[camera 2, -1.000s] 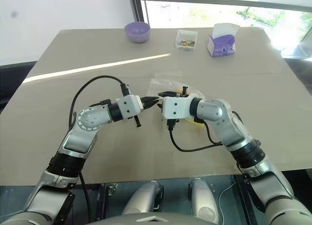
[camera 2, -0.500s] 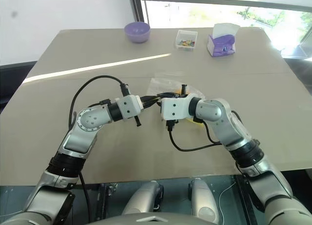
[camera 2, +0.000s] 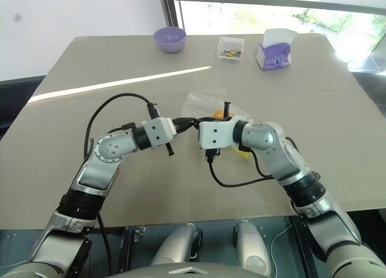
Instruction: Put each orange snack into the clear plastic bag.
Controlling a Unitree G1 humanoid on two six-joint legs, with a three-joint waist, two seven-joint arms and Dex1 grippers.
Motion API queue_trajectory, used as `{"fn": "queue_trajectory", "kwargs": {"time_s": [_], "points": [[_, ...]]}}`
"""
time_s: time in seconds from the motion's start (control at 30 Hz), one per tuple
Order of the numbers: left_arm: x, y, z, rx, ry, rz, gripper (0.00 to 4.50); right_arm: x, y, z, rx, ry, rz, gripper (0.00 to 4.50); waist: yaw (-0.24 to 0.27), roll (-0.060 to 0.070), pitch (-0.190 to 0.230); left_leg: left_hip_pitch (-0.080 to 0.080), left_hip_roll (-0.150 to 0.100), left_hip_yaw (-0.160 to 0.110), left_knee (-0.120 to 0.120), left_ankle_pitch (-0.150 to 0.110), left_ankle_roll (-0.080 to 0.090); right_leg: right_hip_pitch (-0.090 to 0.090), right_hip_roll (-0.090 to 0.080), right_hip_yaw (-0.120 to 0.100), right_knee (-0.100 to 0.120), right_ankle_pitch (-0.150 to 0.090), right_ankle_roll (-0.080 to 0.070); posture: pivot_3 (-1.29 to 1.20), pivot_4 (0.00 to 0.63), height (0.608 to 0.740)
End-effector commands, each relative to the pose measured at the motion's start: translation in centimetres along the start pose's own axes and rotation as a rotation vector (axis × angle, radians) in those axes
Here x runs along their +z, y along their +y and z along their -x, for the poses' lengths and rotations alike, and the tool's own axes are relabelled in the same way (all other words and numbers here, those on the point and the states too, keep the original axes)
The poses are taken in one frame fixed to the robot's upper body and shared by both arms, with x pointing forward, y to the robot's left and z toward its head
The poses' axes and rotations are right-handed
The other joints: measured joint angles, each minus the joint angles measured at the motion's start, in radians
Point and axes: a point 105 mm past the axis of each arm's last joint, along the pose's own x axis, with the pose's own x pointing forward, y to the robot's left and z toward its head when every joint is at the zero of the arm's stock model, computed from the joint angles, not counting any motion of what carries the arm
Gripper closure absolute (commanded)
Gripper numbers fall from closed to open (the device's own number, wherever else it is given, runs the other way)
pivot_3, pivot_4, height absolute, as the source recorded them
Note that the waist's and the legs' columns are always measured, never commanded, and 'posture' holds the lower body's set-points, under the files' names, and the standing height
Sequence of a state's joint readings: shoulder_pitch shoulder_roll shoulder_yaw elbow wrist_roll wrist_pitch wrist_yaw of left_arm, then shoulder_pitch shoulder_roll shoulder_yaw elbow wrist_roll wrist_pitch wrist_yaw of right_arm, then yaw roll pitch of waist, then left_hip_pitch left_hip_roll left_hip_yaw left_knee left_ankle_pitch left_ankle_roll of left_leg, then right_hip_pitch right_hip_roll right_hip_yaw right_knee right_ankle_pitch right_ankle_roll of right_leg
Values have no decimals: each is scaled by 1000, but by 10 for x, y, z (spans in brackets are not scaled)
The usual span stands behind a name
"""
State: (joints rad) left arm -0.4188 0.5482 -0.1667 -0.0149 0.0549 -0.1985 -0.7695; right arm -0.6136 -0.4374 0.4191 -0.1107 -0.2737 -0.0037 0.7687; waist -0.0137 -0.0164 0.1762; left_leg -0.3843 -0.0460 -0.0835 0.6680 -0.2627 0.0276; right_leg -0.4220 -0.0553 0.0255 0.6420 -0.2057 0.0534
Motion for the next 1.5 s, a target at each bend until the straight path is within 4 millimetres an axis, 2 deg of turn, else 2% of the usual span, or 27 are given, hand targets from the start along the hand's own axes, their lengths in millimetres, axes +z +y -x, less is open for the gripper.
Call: {"fn": "queue_trajectory", "kwargs": {"time_s": [0.03,0.43,0.83,1.03,1.1,1.2,1.5], "points": [[9,1,4,3,-33,-34,4500,3,-17,5,-56,4,29,4329,0,0,0,0,0,0,0,0,0,0,0,0,0,0,0,0,150,740],[-8,-8,14,-20,13,-7,4500,-8,-12,18,-62,68,5,4329,0,0,0,0,0,0,0,0,0,0,0,0,0,0,0,0,150,740],[-12,-9,16,-23,23,3,4500,-22,-11,29,-82,140,-15,4329,0,0,0,0,0,0,0,0,0,0,0,0,0,0,0,0,150,740],[-9,-9,16,-23,14,6,4500,-19,-5,26,-49,125,-66,4329,0,0,0,0,0,0,0,0,0,0,0,0,0,0,0,0,150,740],[-7,-9,15,-24,8,7,4500,-17,-5,24,-56,114,-63,3715,0,0,0,0,0,0,0,0,0,0,0,0,0,0,0,0,150,740],[-6,-10,14,-27,3,6,4500,-13,-6,21,-69,100,-45,2411,0,0,0,0,0,0,0,0,0,0,0,0,0,0,0,0,150,740],[-5,-11,14,-32,0,1,4500,4,2,17,-21,14,-30,2411,0,0,0,0,0,0,0,0,0,0,0,0,0,0,0,0,150,740]]}}
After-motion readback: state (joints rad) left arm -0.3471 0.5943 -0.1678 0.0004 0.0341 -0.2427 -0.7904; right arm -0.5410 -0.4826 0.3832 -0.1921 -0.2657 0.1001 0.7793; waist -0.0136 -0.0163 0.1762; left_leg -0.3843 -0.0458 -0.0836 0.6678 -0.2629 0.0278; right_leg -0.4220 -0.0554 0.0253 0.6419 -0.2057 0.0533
